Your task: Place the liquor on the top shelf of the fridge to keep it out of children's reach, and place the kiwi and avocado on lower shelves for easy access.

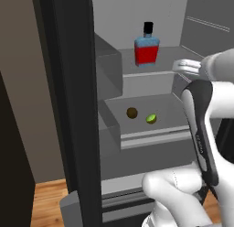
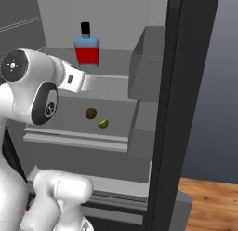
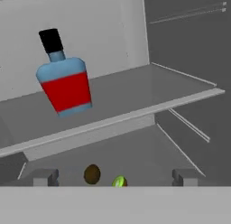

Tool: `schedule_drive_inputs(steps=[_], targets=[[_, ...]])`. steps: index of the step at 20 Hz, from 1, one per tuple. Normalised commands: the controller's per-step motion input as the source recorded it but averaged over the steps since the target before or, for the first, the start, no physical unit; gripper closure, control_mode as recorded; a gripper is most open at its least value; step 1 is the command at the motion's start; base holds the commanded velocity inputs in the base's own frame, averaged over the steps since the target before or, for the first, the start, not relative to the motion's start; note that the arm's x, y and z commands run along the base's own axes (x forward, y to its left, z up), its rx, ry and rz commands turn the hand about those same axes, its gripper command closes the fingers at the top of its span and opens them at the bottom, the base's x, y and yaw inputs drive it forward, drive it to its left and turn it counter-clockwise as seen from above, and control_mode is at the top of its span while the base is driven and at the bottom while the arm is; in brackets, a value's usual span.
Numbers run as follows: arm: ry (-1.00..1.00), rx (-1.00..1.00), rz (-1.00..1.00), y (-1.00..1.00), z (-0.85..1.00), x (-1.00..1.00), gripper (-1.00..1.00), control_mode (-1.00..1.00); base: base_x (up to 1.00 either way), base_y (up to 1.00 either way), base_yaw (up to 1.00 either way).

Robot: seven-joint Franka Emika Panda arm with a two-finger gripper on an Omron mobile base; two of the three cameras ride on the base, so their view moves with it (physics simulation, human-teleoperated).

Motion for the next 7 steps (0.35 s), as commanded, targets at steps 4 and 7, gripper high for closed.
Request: schedule_drive_inputs(steps=[4,7], targets=[[-0.02,0.23,0.00,-0.45,0.00,-0.05,-1.00,-1.00,0.00,0.00,0.00],[-0.04,0.19,0.00,-0.36,0.00,-0.11,-1.00,-1.00,0.00,0.00,0.00]])
